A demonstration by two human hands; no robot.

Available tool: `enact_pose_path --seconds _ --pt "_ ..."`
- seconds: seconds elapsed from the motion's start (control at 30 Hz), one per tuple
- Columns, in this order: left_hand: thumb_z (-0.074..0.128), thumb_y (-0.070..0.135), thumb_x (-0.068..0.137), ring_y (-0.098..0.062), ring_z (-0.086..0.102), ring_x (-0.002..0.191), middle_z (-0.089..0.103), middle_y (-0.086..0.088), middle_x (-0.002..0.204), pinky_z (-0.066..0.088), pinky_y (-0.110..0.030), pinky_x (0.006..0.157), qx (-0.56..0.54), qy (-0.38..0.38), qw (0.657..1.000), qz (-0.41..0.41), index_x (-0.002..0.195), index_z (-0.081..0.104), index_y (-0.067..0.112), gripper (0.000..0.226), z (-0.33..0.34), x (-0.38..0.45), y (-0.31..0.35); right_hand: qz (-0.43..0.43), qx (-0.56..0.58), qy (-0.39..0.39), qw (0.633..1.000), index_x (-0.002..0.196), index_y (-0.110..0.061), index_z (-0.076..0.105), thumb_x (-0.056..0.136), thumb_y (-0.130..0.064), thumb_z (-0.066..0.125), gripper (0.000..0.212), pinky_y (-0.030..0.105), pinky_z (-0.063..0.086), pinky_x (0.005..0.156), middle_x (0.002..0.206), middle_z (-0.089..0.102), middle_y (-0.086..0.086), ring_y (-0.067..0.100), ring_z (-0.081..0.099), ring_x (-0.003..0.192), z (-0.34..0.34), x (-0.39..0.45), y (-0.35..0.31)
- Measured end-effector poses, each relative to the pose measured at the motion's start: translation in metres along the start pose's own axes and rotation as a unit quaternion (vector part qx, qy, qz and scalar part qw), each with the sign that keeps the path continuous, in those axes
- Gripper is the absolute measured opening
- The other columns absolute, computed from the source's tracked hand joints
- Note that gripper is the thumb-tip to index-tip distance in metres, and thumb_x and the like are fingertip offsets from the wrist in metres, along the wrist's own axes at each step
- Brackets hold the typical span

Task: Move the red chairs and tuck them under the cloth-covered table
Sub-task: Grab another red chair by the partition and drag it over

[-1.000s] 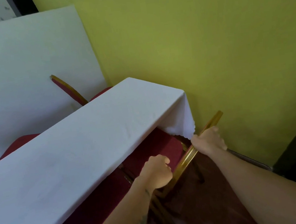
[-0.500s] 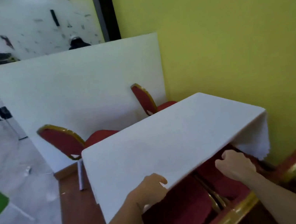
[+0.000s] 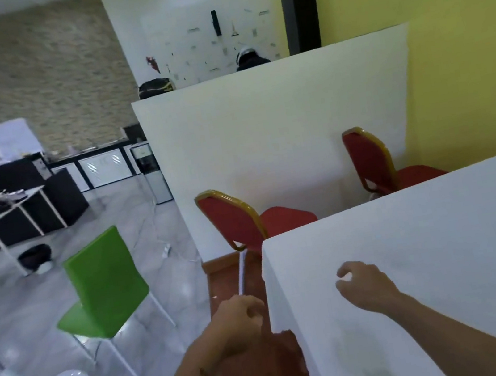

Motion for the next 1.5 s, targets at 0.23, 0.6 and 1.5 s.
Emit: enact_pose_path --seconds 0.23,0.6,1.5 --pt "0.053 0.012 0.097 -0.019 0.064 0.116 0.067 -0.003 0.134 0.052 -0.027 0.098 0.027 -0.002 1.000 0.005 0.139 0.063 0.019 0.043 -0.060 0.137 -0.045 -0.013 0.036 -0.004 0.999 0.136 -0.023 0.058 0.095 -0.035 0.059 0.042 0.030 0.044 0.081 0.123 0.068 0.003 0.019 0.058 0.096 0.047 0.142 -0.073" --pt "0.058 0.022 0.094 -0.022 0.068 0.106 0.073 0.000 0.120 0.059 -0.034 0.090 0.082 -0.010 0.996 0.042 0.125 0.072 0.019 0.034 -0.150 0.336 -0.074 -0.045 0.031 -0.008 0.998 0.140 -0.019 0.058 0.096 -0.031 0.060 0.046 0.036 0.047 0.099 0.138 0.059 0.007 0.027 0.059 0.121 0.042 0.317 -0.185" --pt "0.061 0.027 0.079 -0.025 0.066 0.084 0.064 0.001 0.087 0.060 -0.040 0.080 0.391 -0.167 0.859 0.286 0.103 0.067 0.019 0.026 -0.169 0.685 -0.136 0.068 -0.099 -0.046 0.992 0.129 -0.030 0.059 0.092 -0.037 0.059 0.037 0.044 0.051 0.092 0.120 0.065 0.004 0.031 0.062 0.110 0.166 0.524 -0.289"
Point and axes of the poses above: each hand's wrist, its own x-axis towards the middle knuckle, its own z-axis out of the palm, y = z × x, the point moved 4 cm from there along x, towards the middle knuckle
